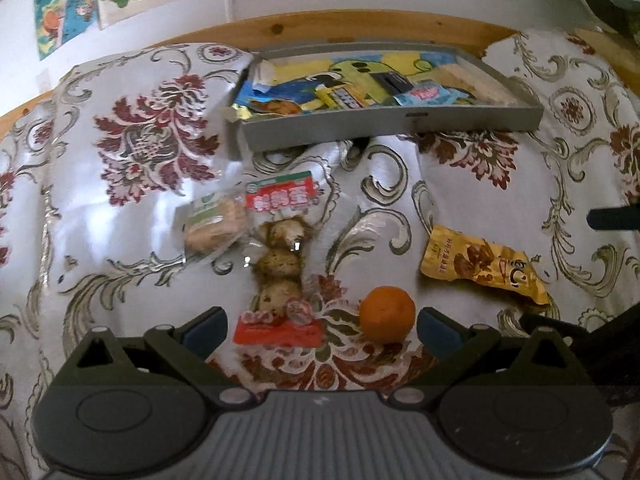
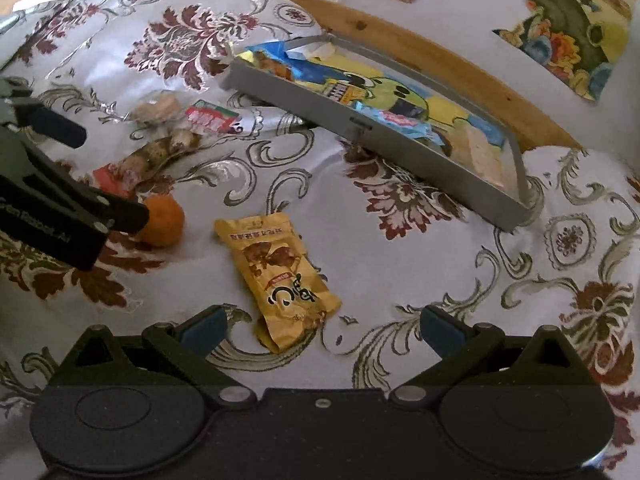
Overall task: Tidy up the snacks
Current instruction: 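Lower right gripper around the yellow-brown packet while left gripper lowers around the orange, then close right gripper on the yellow-brown packet while left gripper closes on the orange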
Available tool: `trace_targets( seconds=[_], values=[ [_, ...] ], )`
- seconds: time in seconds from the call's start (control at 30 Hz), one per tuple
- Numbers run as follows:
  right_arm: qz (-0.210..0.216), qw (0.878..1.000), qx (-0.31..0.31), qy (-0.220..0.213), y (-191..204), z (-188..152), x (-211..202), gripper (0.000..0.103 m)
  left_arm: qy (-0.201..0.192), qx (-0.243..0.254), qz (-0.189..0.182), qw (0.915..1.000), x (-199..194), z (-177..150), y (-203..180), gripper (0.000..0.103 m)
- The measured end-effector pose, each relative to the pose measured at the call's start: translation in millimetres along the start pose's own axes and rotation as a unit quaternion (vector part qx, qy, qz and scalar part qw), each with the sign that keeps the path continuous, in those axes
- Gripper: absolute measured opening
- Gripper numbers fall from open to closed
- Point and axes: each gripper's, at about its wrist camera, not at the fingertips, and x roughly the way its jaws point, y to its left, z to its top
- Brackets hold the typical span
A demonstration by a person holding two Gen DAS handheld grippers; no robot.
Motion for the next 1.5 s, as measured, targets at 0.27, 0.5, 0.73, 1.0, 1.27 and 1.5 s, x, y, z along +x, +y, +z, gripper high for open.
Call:
trace_targets(
  seconds=[0.27, 0.5, 0.73, 1.0, 1.27, 1.5],
  values=[
    [-0.004, 1.000, -0.007, -0.002, -4.9, -0.8, 16.2, 0.092, 0.002, 0.038, -0.029, 0.9988, 8.2, 2.2, -7.7, 0.102],
    [0.005, 1.000, -0.020, -0.014, -2.6, -1.5, 23.3, 0.083, -0.010, 0.089, -0.058, 0.9943, 10.3, 2.3, -19.4, 0.093],
    [0.013, 0.999, -0.028, -0.025, 1.3, -0.3, 29.3, 0.071, 0.006, 0.091, -0.079, 0.9927, 19.5, 3.5, -23.7, 0.071],
    [0.029, 0.999, -0.003, -0.018, -0.8, 1.1, 37.5, 0.065, 0.037, 0.054, -0.081, 0.9945, 32.2, 4.4, -16.4, 0.054],
    [0.042, 0.998, 0.034, -0.012, -6.5, 2.3, 43.1, 0.060, 0.045, 0.035, -0.095, 0.9938, 34.8, 8.1, -15.5, 0.039],
    [0.045, 0.998, 0.049, -0.005, -7.6, 4.0, 44.1, 0.059, 0.049, 0.011, -0.100, 0.9937, 33.9, 8.6, -10.4, 0.038]
  ],
)
